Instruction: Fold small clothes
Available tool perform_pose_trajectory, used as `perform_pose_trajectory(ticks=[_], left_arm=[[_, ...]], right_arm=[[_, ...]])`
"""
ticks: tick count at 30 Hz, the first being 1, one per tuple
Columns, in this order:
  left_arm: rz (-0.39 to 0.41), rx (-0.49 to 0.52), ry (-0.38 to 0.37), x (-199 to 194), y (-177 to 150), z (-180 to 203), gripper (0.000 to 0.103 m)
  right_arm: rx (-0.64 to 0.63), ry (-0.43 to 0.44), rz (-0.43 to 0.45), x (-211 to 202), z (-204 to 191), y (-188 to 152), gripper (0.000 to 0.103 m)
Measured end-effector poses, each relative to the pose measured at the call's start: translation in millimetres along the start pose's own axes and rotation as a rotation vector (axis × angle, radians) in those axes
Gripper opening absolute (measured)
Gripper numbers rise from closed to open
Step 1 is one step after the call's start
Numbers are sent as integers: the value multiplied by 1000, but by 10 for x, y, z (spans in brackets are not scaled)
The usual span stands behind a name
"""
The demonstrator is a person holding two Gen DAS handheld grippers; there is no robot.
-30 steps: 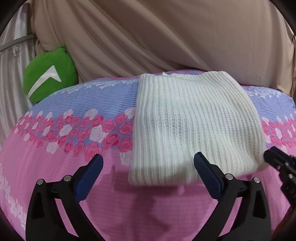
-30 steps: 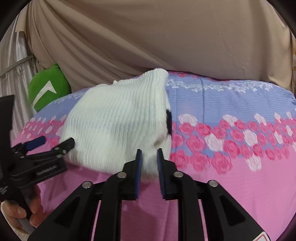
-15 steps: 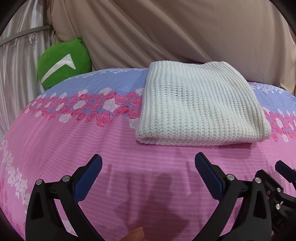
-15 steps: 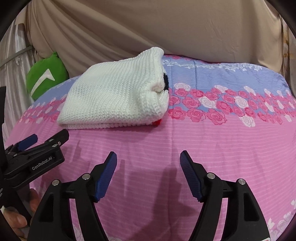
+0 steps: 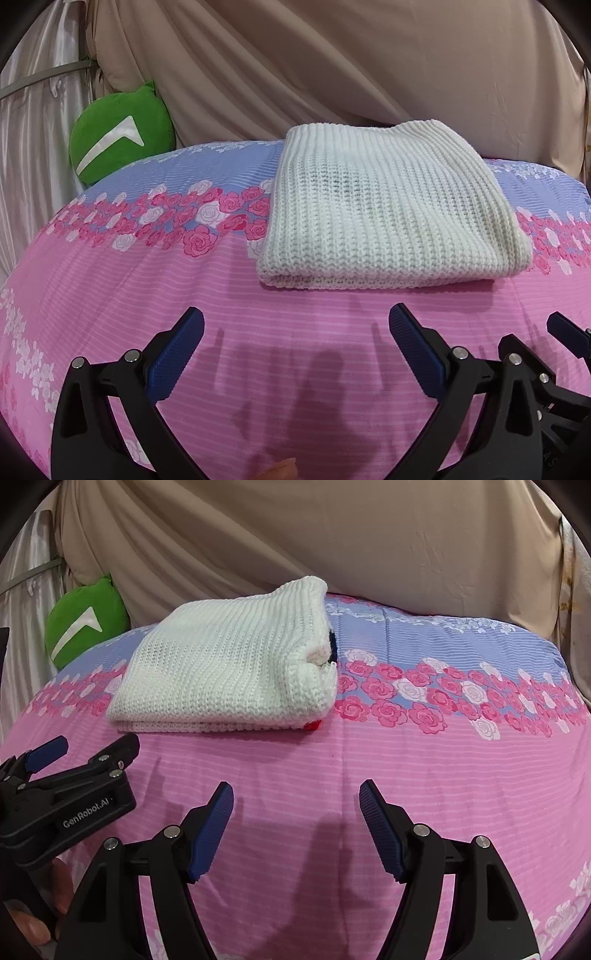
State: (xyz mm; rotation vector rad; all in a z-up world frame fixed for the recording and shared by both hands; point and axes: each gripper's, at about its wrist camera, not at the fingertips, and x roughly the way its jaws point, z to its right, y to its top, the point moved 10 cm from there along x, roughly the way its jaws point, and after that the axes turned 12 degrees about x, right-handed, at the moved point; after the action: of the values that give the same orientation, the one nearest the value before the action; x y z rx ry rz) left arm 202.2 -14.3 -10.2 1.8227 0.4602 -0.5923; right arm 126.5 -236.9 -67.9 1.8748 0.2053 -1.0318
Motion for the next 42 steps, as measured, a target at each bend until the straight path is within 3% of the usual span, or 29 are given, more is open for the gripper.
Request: perform_pose_trajectory(ticks=[11,42], left_arm=[[10,48,3,-25,21,87,98],[-4,63,30,-5,2,88,98]], right_arm=[[-10,-6,4,-3,-30,-12,69],[-8,-15,1,16,-28,-21,69]])
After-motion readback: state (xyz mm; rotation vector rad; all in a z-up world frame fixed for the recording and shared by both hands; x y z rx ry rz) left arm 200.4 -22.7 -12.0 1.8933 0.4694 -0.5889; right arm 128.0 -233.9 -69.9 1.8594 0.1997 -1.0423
